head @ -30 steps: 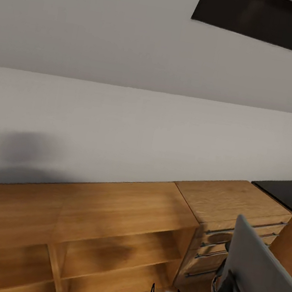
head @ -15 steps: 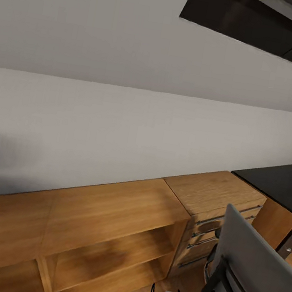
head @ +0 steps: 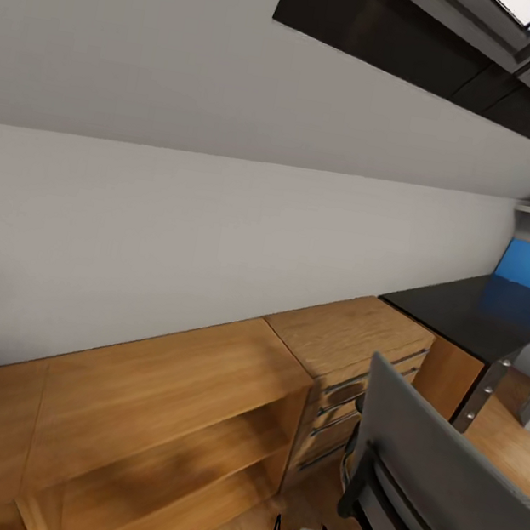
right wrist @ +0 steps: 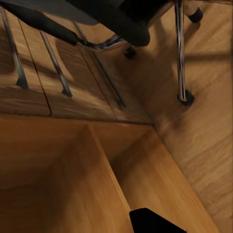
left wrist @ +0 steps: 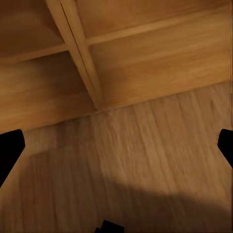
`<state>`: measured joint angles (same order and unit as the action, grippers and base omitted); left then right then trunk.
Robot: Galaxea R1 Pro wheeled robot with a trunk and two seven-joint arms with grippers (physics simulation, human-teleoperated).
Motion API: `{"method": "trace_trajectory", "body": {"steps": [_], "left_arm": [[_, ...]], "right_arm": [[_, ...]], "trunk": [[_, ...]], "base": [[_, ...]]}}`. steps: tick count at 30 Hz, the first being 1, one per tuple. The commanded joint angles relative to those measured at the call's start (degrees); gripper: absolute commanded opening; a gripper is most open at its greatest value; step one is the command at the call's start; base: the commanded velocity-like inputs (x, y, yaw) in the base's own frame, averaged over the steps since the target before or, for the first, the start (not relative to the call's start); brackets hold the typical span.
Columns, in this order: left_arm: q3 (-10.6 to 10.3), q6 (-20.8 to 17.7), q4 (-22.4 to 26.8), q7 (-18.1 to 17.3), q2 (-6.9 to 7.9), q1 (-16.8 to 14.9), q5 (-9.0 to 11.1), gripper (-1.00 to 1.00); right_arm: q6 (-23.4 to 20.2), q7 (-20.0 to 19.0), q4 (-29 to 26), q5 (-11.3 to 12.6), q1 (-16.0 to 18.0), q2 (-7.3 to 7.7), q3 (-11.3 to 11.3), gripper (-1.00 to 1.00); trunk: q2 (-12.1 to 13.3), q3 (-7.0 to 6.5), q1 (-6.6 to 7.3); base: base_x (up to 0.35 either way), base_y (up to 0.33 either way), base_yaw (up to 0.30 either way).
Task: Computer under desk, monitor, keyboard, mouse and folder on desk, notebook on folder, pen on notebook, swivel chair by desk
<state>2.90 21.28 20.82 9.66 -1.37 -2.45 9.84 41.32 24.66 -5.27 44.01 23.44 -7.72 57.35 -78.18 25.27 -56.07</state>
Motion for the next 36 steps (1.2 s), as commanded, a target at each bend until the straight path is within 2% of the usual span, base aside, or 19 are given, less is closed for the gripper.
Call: {"method": "trace_trajectory", "body": {"steps": [1, 36], "left_arm": [[0.2, 0.2, 0.0, -0.1, -0.04, 0.0, 0.1, 1.0], [0.2, 0.2, 0.0, -0.1, -0.04, 0.0, 0.1, 1.0]], "right_arm": [[0.0, 0.5, 0.0, 0.1, 0.0, -0.01, 0.5, 1.0], [-0.1, 0.6, -0.1, 0.2, 0.1, -0.04, 0.3, 1.0]], "trunk": [[0.0, 0.06, 0.0], [0.0, 0.13, 0.0]], "base": [[0.001, 0.003, -0.3], [0.0, 0.0, -0.3]]}}
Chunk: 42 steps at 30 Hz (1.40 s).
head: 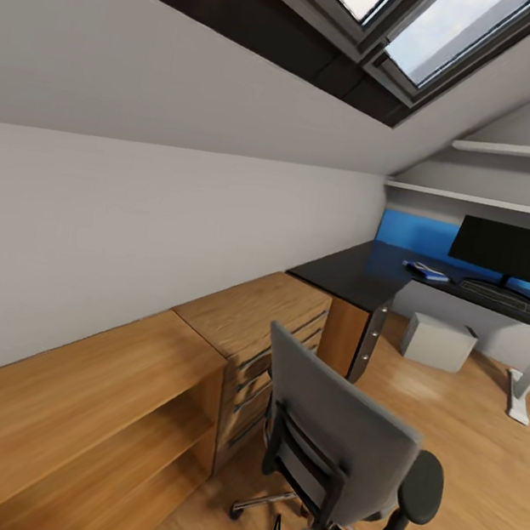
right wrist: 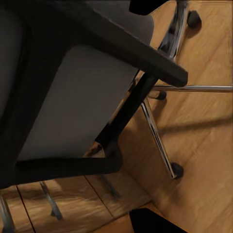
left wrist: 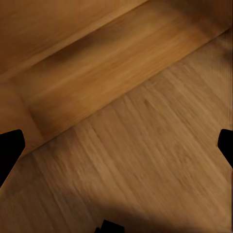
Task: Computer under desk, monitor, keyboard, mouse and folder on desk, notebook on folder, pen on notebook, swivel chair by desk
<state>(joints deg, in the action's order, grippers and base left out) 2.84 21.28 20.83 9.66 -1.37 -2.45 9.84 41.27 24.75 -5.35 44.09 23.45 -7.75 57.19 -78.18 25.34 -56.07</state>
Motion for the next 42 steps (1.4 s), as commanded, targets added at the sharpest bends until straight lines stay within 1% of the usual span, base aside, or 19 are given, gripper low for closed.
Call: {"method": "trace_trajectory", "body": {"steps": [1, 5, 13, 19, 27, 36, 42], "left_arm": [[0.2, 0.2, 0.0, -0.1, -0.04, 0.0, 0.1, 1.0], [0.2, 0.2, 0.0, -0.1, -0.04, 0.0, 0.1, 1.0], [0.2, 0.2, 0.0, -0.1, -0.04, 0.0, 0.0, 1.0], [0.2, 0.2, 0.0, -0.1, -0.04, 0.0, 0.0, 1.0], [0.2, 0.2, 0.0, -0.1, -0.03, 0.0, 0.1, 1.0], [0.2, 0.2, 0.0, -0.1, -0.04, 0.0, 0.0, 1.0], [0.2, 0.2, 0.0, -0.1, -0.04, 0.0, 0.1, 1.0]], "right_arm": [[0.0, 0.5, 0.0, 0.1, 0.0, -0.01, 0.5, 1.0], [0.0, 0.5, 0.0, 0.1, 0.0, -0.04, 0.5, 1.0], [0.0, 0.5, 0.0, 0.1, 0.0, -0.01, 0.5, 1.0], [0.0, 0.5, 0.0, 0.1, 0.0, 0.01, 0.5, 1.0], [0.0, 0.4, 0.0, 0.1, 0.0, 0.02, 0.5, 1.0], [0.0, 0.4, 0.1, 0.1, 0.0, 0.02, 0.5, 1.0], [0.0, 0.4, 0.1, 0.1, 0.0, 0.02, 0.5, 1.0]], "trunk": [[0.0, 0.08, 0.0], [0.0, 0.17, 0.0], [0.0, 0.32, 0.0], [0.0, 0.35, 0.0], [0.0, 0.35, 0.0], [0.0, 0.35, 0.0], [0.0, 0.35, 0.0]], "base": [[0.0, 0.0, -0.298], [0.046, 0.049, -0.296], [0.214, 0.185, -0.295], [0.109, 0.059, -0.295], [0.007, 0.023, -0.298], [-0.079, 0.204, -0.3], [-0.015, 0.081, -0.3]]}}
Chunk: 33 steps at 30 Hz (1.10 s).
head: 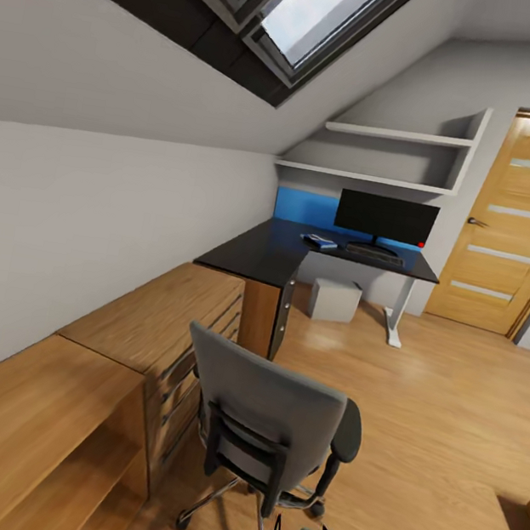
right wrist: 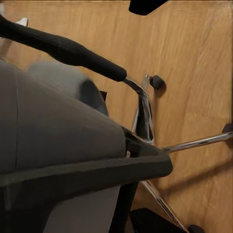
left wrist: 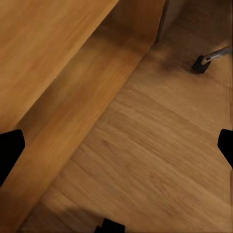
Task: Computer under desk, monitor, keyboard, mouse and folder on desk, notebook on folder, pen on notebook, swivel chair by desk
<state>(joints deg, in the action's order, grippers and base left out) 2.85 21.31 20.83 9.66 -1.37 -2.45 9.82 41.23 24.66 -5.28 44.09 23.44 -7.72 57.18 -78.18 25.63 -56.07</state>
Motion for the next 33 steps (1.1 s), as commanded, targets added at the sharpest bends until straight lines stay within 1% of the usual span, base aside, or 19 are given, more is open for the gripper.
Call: {"method": "trace_trajectory", "body": {"steps": [1, 26, 30, 33], "left_arm": [[0.2, 0.2, 0.0, -0.1, -0.04, 0.0, 0.1, 1.0], [0.2, 0.2, 0.0, -0.1, -0.04, 0.0, 0.1, 1.0], [0.2, 0.2, 0.0, -0.1, -0.04, 0.0, 0.1, 1.0], [0.2, 0.2, 0.0, -0.1, -0.04, 0.0, 0.1, 1.0]], "right_arm": [[0.0, 0.5, 0.0, 0.1, 0.1, -0.01, 0.5, 1.0], [0.0, 0.5, 0.0, 0.0, 0.0, -0.01, 0.5, 1.0], [0.1, 0.5, 0.0, 0.0, 0.0, -0.01, 0.5, 1.0], [0.1, 0.5, 0.0, 0.0, 0.0, -0.01, 0.5, 1.0]], "trunk": [[0.0, 0.06, 0.0], [0.0, 0.06, 0.0], [0.0, 0.06, 0.0], [0.0, 0.06, 0.0]], "base": [[-0.006, 0.032, -0.3], [-0.001, 0.004, -0.3], [0.0, 0.087, -0.3], [0.0, 0.216, -0.295]]}}
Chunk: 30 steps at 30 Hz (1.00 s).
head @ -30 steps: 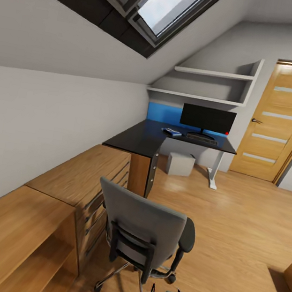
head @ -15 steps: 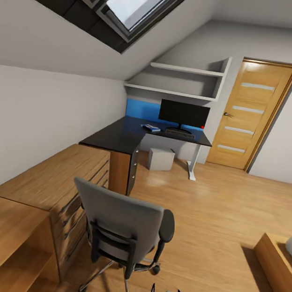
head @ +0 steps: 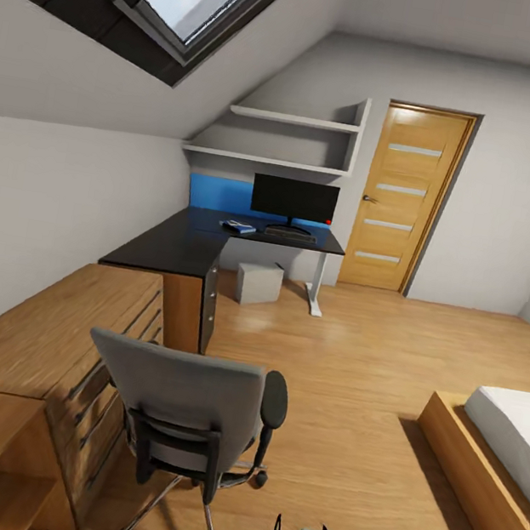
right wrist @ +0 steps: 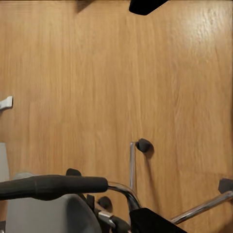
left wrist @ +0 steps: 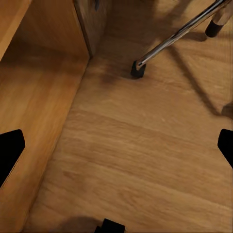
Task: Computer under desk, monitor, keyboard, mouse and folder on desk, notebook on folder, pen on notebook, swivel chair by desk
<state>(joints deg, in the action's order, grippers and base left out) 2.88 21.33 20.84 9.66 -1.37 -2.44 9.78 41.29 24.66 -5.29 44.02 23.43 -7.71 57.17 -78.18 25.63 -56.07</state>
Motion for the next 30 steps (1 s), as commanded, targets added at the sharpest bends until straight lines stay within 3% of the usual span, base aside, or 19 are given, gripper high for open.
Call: {"method": "trace_trajectory", "body": {"steps": [1, 9, 30], "left_arm": [[0.2, 0.2, 0.0, -0.1, -0.03, 0.0, 0.1, 1.0], [0.2, 0.2, 0.0, -0.1, -0.03, 0.0, 0.1, 1.0], [0.2, 0.2, 0.1, -0.1, 0.02, 0.0, 0.2, 1.0]], "right_arm": [[0.0, 0.5, 0.0, 0.1, 0.0, -0.02, 0.5, 1.0], [0.0, 0.5, 0.1, 0.0, 0.1, 0.0, 0.5, 1.0], [0.0, 0.5, 0.1, 0.0, 0.1, 0.03, 0.5, 1.0]], "trunk": [[0.0, 0.06, 0.0], [0.0, 0.06, 0.0], [0.0, 0.06, 0.0]], "base": [[0.0, 0.265, -0.292], [0.0, 0.253, -0.181], [0.0, 0.117, -0.009]]}}
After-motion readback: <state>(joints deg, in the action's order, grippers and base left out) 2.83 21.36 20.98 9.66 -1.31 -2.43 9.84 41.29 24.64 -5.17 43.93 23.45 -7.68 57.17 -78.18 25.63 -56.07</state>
